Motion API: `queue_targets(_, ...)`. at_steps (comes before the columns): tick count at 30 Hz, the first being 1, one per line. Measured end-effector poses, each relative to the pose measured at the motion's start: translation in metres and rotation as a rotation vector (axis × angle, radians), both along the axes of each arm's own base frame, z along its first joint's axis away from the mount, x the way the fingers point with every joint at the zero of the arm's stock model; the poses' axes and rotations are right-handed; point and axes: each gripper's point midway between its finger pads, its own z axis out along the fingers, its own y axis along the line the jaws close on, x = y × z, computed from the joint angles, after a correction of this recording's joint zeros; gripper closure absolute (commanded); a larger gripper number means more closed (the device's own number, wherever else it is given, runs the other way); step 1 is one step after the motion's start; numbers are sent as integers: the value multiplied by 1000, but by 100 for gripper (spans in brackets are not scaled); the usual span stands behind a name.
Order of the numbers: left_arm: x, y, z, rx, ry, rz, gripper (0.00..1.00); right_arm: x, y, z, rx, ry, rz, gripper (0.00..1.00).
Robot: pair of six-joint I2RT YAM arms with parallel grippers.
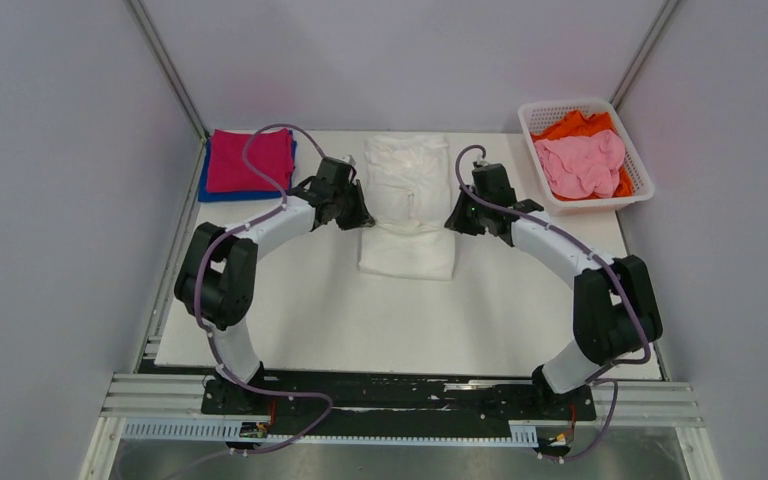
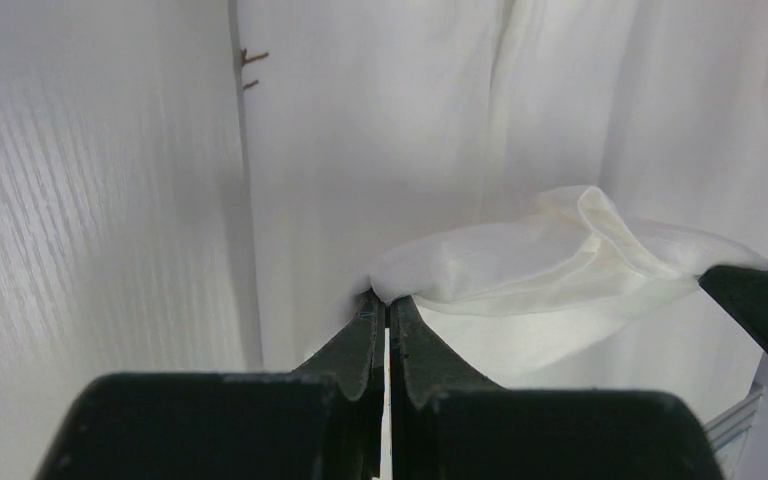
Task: Fold and stack the t-shirts
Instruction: Fold the folded rectangular tshirt in 1/3 of the way
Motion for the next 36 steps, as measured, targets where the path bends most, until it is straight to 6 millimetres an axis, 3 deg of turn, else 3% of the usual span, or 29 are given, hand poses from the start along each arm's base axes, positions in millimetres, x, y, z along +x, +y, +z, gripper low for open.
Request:
queue_targets(7, 32, 3, -2, 25, -14, 13, 100, 38, -4, -2, -14, -21, 9, 100)
queue_targets(15, 56, 8, -14, 48, 6, 25, 100, 64, -12, -24, -16, 15, 3, 99)
queue_targets(19, 66, 8, -26, 53, 21, 32, 95, 75, -14, -36, -7, 31, -3, 95)
queue_targets(21, 69, 8, -34, 57, 33, 34, 85, 82, -15, -38, 0, 31, -4, 91)
queue_targets(23, 74, 8, -41, 63, 43, 40, 66, 92, -15, -40, 5, 26, -4, 73)
queue_targets(24, 75, 8, -43, 66, 44, 40, 47, 99, -16, -41, 7, 22, -6, 62)
queue_targets(25, 80, 9, -46, 69, 47, 47, 35, 104, -16, -41, 11, 16, -9, 54)
queue_targets(26, 83, 10, -47, 73, 45, 47, 11, 109, -17, -40, 13, 10, -11, 45)
queue_targets(28, 91, 10, -43, 69, 36, 49, 2, 117, -21, -38, 11, -6, -13, 31)
queue_targets(32, 110, 11, -21, 47, -18, 55, 0, 120, -24, -33, 7, -28, -10, 1)
queue_targets(36, 104, 12, -8, 26, -39, 42, 0, 107, -30, -27, 2, -37, -12, 0)
